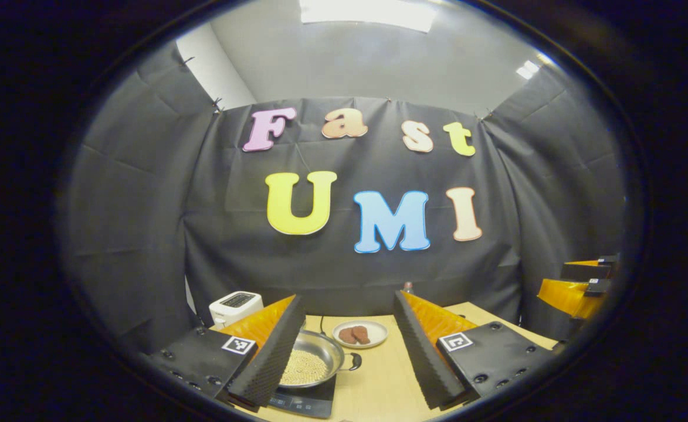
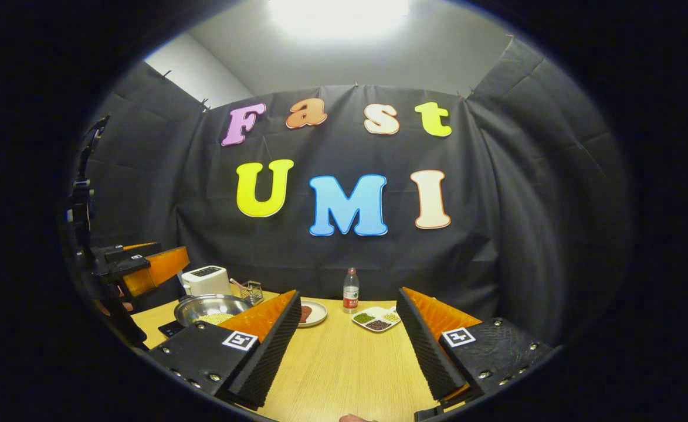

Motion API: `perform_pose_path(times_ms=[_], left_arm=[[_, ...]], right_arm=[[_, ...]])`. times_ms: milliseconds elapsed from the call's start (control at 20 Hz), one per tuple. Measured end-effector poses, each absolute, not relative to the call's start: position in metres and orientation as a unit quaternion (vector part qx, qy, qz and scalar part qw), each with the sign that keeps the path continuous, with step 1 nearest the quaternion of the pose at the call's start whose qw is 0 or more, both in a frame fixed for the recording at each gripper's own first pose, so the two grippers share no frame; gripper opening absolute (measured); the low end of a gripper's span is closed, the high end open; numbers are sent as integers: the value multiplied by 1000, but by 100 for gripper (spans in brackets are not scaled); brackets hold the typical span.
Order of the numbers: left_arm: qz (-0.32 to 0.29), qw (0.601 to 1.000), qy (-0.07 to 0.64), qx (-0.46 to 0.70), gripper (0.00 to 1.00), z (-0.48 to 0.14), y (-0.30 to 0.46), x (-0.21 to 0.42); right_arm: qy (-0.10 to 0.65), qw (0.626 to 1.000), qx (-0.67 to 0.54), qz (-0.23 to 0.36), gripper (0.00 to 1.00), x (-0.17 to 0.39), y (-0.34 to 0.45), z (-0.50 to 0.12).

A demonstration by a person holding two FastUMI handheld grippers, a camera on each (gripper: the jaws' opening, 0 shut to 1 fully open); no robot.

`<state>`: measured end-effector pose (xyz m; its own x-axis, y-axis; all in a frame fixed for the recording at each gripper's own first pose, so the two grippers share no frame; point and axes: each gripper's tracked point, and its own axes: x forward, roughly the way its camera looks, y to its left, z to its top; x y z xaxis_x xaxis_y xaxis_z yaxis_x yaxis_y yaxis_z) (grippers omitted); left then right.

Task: First push the handle of the pot to place it horizontally, then grasp the pot with both hands and set it on the induction cooktop.

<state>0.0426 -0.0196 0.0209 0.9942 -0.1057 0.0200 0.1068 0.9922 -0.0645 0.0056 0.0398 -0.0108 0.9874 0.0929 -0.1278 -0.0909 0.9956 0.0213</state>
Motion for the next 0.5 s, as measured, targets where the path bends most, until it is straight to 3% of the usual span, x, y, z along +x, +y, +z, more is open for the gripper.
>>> perform_pose_path(times_ms=[500], left_arm=[[-38, 999, -35, -10, 96, 41, 12, 6]], right_arm=[[46, 998, 24, 23, 98, -15, 52, 14]])
